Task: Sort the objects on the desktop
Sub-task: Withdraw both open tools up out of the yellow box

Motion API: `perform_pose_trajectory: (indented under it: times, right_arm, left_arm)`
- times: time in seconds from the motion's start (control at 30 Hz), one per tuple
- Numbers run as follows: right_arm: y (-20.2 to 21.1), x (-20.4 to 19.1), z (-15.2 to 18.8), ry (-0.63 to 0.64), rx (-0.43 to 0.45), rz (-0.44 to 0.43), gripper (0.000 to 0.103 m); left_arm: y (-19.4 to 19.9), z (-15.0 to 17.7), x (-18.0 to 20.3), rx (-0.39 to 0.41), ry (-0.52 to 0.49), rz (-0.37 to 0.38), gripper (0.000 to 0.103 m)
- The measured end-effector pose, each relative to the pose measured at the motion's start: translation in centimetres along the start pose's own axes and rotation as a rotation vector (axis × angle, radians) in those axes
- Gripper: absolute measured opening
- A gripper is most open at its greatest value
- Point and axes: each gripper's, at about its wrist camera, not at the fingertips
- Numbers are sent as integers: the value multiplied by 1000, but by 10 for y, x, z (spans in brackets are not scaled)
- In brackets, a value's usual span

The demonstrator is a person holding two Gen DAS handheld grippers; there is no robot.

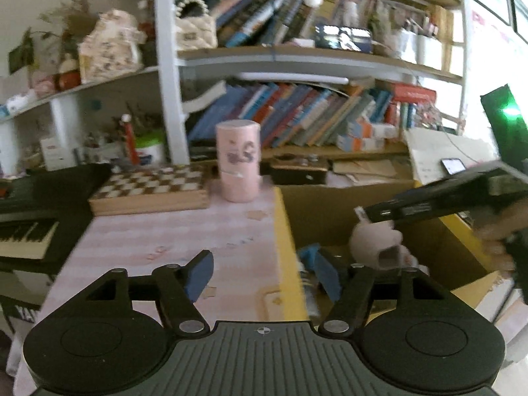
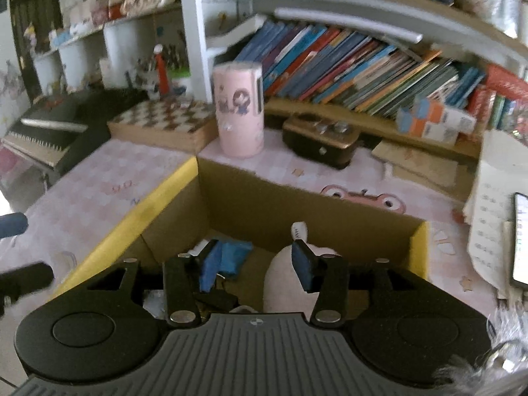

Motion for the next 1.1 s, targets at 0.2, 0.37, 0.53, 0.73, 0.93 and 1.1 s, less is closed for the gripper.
perform_pose_trajectory:
  times: [0.2, 0.37, 0.53, 0.73, 0.93, 1.1]
  right_arm:
    - [43, -14, 15, -48, 97, 60, 50]
    - [72, -35, 36, -88, 157, 127, 57]
    - [95, -65, 66, -175, 215, 181, 69]
    - [110, -113, 109, -263, 224, 234, 77]
    - [116, -156, 141, -269, 171, 243, 81]
    - [129, -189, 161, -257, 154, 246, 83]
  left_arm:
    - [21, 10, -25, 17, 60, -61, 87]
    - [41, 26, -43, 21, 86, -91, 96]
    - [64, 51, -52, 29, 75, -173, 101]
    - [91, 77, -59, 26, 28, -220, 103]
    - [120, 95, -70, 36, 11, -217, 103]
    - [139, 110, -81, 31, 33, -187, 103]
Point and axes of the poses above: each gripper's, at about its wrist camera, not at the fingertips, and y roughly against the way its jaws point, x to its right, z to its underside, and after that the axes turned 5 degrees about -z, right-handed
